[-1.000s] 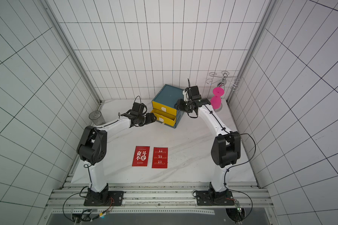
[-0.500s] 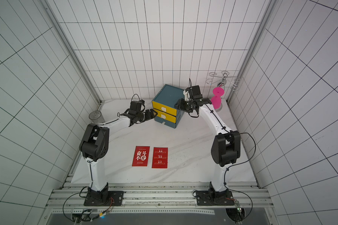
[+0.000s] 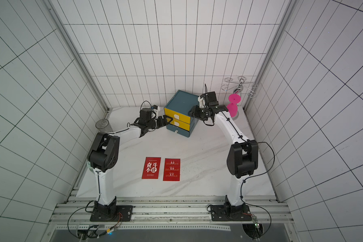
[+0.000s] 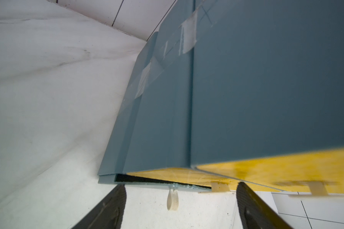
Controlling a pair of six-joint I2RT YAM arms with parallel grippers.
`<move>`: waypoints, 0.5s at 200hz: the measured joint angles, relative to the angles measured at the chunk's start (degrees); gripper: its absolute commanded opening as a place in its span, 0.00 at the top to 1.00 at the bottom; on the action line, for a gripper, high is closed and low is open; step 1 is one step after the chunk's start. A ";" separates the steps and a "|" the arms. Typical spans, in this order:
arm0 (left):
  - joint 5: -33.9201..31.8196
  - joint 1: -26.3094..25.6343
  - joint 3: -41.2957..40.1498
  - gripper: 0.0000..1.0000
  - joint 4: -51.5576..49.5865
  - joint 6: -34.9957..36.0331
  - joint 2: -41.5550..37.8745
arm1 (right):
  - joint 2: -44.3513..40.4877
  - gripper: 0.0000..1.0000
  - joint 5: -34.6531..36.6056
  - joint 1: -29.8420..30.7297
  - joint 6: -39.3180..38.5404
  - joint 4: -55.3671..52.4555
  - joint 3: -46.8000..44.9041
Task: Take the postcards out of the drawer
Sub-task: Close the drawer in the storage box.
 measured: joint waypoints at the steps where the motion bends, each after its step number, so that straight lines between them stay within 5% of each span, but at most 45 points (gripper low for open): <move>1: 0.04 0.00 -0.02 0.15 0.07 0.02 0.00 | 0.02 0.47 -0.02 0.00 -0.02 0.00 0.00; 100: 0.55 3.15 -15.82 0.14 7.56 -1.79 -10.27 | 0.02 0.47 -0.48 -0.28 -0.02 0.00 0.00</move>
